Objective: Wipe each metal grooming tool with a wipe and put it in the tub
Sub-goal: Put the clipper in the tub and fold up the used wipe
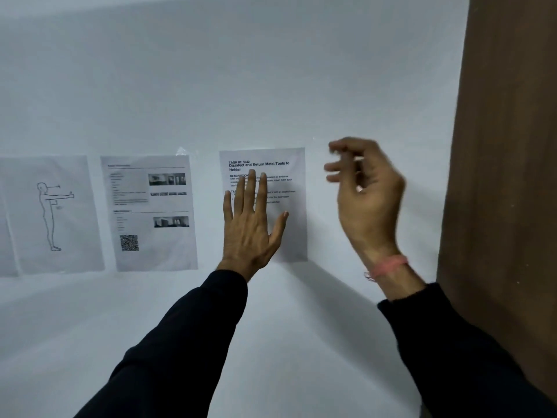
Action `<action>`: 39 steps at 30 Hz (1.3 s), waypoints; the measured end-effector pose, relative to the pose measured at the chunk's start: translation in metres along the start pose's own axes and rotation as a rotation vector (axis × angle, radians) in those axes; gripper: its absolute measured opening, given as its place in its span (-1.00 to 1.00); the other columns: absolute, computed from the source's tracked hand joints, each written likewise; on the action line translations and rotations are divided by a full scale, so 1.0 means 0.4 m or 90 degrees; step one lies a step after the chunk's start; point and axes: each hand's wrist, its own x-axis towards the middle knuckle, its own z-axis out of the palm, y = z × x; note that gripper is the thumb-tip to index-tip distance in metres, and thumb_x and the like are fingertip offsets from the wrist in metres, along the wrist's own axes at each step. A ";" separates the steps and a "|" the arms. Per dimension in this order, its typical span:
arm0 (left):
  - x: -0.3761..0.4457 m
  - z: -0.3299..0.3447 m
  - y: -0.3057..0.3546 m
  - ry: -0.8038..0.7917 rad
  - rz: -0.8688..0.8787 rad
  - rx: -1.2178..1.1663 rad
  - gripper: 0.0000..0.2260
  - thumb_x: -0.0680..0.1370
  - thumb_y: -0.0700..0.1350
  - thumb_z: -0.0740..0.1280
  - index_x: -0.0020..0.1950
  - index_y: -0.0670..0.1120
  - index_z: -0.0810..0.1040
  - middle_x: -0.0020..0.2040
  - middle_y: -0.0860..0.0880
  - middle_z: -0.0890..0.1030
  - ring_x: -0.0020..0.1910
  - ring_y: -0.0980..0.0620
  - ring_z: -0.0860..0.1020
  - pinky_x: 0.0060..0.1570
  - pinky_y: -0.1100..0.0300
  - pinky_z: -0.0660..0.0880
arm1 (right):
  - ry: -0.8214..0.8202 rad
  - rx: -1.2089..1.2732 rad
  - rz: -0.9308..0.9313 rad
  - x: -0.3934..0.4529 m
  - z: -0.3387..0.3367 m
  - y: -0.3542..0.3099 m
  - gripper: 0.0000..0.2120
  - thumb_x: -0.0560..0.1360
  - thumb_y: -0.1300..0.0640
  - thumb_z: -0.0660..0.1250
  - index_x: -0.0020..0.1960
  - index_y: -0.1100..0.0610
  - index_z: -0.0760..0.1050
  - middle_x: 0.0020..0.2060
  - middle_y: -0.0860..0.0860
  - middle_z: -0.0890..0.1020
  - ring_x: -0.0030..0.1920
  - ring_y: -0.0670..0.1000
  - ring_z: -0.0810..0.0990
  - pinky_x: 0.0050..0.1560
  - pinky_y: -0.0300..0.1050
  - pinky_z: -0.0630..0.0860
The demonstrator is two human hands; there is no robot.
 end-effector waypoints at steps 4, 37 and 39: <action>0.024 0.015 -0.002 0.002 0.001 0.009 -0.22 0.76 0.29 0.14 0.84 -0.06 -0.05 0.85 -0.08 -0.07 0.83 -0.12 -0.06 0.74 -0.27 0.01 | 0.052 0.057 -0.186 0.066 -0.106 -0.240 -0.72 0.75 0.38 0.19 0.18 0.13 0.63 0.08 0.05 0.74 -0.12 0.06 0.76 -0.06 0.03 0.71; -0.426 0.087 0.010 -0.168 -0.025 -0.016 -0.51 0.58 0.09 0.34 0.47 -0.09 0.53 0.41 -0.12 0.55 0.36 -0.21 0.54 0.26 -0.05 0.43 | -0.308 -0.287 0.292 -0.577 -0.124 0.383 -0.89 0.65 0.13 0.29 0.15 0.03 0.56 -0.01 -0.13 0.75 -0.06 -0.09 0.75 0.02 0.11 0.70; -0.505 0.109 0.004 -0.218 -0.032 -0.029 -0.40 0.60 0.10 0.33 0.60 -0.11 0.45 0.54 -0.14 0.49 0.53 -0.22 0.47 0.44 -0.08 0.39 | -0.319 -0.298 0.314 -0.636 -0.138 0.396 -0.84 0.69 0.11 0.27 0.20 0.02 0.60 0.02 -0.13 0.76 -0.02 -0.08 0.76 0.06 0.09 0.69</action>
